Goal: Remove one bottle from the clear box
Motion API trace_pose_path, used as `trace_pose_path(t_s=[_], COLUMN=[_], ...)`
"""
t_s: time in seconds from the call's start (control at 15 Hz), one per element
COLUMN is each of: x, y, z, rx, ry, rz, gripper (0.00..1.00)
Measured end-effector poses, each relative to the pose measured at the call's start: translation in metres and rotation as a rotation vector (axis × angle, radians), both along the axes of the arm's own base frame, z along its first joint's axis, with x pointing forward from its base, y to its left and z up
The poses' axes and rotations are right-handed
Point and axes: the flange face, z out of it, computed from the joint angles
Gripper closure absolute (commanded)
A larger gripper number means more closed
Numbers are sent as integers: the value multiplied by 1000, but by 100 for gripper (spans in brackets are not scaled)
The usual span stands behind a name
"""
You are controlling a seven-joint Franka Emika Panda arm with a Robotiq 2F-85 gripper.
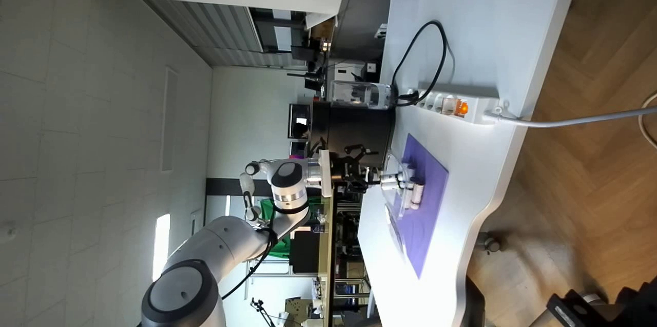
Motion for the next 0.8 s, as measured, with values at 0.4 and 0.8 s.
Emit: trace_pose_path(t_s=[0.4, 0.8], x=[1, 2], y=[5, 10], z=[-9, -12], rx=[-3, -12], ry=[11, 5], rz=[-4, 8], gripper=[0, 0])
